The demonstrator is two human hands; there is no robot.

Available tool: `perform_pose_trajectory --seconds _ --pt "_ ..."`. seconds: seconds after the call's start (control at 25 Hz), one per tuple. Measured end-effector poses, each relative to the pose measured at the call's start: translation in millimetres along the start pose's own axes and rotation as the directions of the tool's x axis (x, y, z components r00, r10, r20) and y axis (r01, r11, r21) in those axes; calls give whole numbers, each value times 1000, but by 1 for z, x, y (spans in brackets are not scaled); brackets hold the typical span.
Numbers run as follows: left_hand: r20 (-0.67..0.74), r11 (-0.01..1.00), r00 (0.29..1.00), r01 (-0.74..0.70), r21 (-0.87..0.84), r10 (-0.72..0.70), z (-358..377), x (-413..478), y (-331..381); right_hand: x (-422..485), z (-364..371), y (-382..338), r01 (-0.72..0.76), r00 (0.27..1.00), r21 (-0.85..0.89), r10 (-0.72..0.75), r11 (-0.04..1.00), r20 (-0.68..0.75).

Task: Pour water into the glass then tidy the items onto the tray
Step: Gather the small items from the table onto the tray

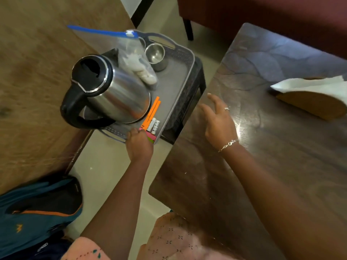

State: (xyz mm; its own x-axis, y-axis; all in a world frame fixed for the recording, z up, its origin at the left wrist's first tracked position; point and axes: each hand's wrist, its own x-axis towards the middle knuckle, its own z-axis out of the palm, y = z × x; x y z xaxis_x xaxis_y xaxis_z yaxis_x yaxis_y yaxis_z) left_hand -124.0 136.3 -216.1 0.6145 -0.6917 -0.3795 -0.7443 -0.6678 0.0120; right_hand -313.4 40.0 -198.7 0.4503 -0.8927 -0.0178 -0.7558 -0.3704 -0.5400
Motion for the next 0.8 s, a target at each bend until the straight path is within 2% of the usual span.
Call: perform_pose_trajectory --seconds 0.24,0.48,0.56,0.64,0.72,0.8 --pt "61 999 998 -27 30 25 -1 5 0 -28 -14 22 -44 999 -25 43 999 -11" --pt "93 989 989 -119 88 111 -5 2 0 -43 -21 31 -85 996 -54 86 995 7" --pt "51 995 995 -91 51 88 -10 -3 1 -49 -24 34 -81 996 -90 83 993 15" --pt "-56 989 989 -132 68 136 -16 -16 10 -57 -27 41 -68 997 -124 71 990 16" --pt "-200 956 936 -278 88 291 -18 -37 32 -66 -32 49 -62 997 -170 70 984 41" --pt "-300 890 838 -442 115 455 -12 -63 64 -79 -39 62 -55 997 -240 67 969 42"
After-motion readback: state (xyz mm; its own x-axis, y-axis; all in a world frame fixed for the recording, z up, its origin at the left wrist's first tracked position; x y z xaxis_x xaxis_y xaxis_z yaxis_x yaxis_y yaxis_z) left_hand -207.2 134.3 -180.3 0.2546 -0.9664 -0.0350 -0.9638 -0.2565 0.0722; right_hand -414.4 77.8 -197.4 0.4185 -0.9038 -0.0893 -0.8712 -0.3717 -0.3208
